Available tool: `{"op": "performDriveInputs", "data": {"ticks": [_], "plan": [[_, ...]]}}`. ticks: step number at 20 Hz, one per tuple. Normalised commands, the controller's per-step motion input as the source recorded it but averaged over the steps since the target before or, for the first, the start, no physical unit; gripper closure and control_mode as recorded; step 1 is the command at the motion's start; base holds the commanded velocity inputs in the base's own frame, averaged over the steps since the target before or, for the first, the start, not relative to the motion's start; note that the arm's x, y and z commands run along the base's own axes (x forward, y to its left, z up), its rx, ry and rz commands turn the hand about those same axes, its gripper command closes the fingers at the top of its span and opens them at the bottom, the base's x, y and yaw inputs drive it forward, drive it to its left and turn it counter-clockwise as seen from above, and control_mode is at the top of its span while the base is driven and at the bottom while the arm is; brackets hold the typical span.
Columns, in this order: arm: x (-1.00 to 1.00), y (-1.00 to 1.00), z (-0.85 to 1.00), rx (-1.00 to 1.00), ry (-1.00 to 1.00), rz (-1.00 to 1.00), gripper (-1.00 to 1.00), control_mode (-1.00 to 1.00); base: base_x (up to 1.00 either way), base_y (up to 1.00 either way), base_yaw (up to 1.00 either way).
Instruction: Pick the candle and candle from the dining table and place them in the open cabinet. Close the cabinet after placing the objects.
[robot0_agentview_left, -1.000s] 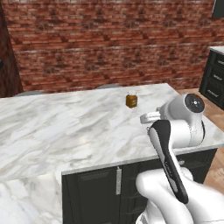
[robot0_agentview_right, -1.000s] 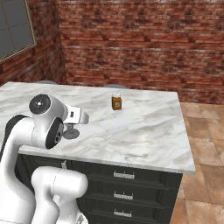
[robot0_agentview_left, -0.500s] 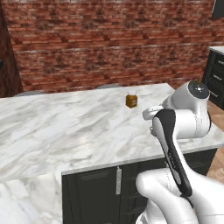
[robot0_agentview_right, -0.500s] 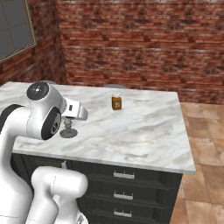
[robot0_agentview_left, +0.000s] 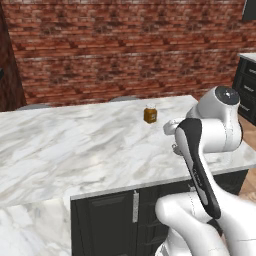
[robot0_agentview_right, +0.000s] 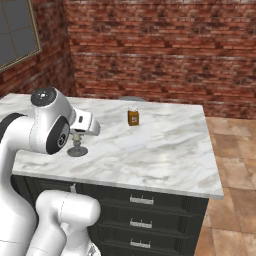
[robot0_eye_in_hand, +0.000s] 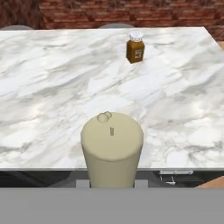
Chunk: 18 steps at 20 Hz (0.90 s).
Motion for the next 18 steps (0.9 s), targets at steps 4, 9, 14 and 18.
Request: {"op": "performDriveInputs", "data": {"ticks": [4,9,14,18], "plan": [[-0.03,-0.04,0.00,0.00,0.00,0.00,1.00,1.00,-0.09,-0.22,-0.01],[0.00,0.00,0.00,0.00,0.00,0.00,1.00,1.00,-0.29,-0.59,-0.06],[0.00,0.00,0.00,0.00,0.00,0.00,1.00,1.00,-0.41,-0.73,-0.12],[0.00,0.00,0.00,0.00,0.00,0.00,1.00,1.00,-0.34,-0.79,-0.17]]}}
